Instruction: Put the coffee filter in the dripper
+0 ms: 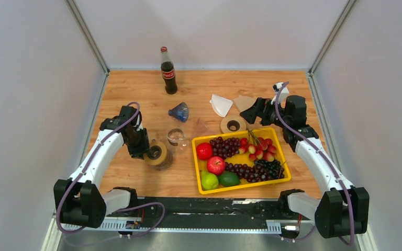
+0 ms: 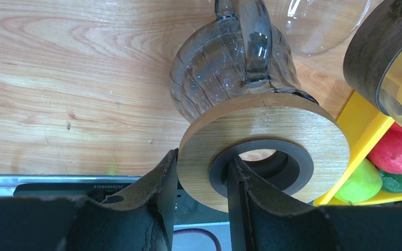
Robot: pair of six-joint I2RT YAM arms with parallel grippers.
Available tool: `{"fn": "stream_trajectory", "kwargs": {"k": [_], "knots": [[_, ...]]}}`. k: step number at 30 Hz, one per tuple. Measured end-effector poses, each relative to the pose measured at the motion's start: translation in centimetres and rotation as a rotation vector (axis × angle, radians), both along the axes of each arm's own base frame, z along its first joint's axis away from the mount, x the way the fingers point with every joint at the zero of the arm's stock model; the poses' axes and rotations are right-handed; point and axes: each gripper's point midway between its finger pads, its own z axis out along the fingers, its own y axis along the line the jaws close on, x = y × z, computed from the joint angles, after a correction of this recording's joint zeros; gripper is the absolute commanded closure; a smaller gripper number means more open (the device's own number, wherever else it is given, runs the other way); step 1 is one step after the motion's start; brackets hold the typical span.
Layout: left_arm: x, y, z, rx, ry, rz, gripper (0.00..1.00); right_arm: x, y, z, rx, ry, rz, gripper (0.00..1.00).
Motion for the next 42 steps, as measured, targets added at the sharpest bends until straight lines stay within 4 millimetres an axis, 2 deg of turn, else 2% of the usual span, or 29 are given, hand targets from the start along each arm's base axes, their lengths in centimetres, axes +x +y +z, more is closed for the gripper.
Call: {"fn": "stream_trajectory", "kwargs": {"k": [5, 13, 21, 29, 32, 42], "knots": [[-0.2, -0.4, 0.0, -0.026, 0.004, -0.011, 0.57, 0.0, -0.1, -0.1, -0.002, 0.002, -0.004, 0.00], [-0.5, -0.8, 0.2, -0.047, 0.001, -0.031, 0.32, 0.0, -0.1, -0.1, -0.003, 0.005, -0.005, 0.00], [-0.6, -1.0, 0.3, -0.059, 0.000, -0.038, 0.24, 0.0, -0.1, -0.2, -0.004, 0.009, -0.005, 0.00], [-0.7, -2.1, 0.6, -0.102, 0.000, -0.075, 0.16, 0.0, -0.1, -0.3, -0.006, 0.007, -0.004, 0.00], [-0.8, -2.4, 0.5, -0.109, 0.003, -0.092, 0.09, 0.0, -0.1, -0.3, -0.007, 0.006, -0.004, 0.00], [-0.5, -3.1, 0.2, -0.112, 0.000, -0.130, 0.06, 0.0, -0.1, -0.3, -0.010, 0.004, -0.002, 0.00]]}}
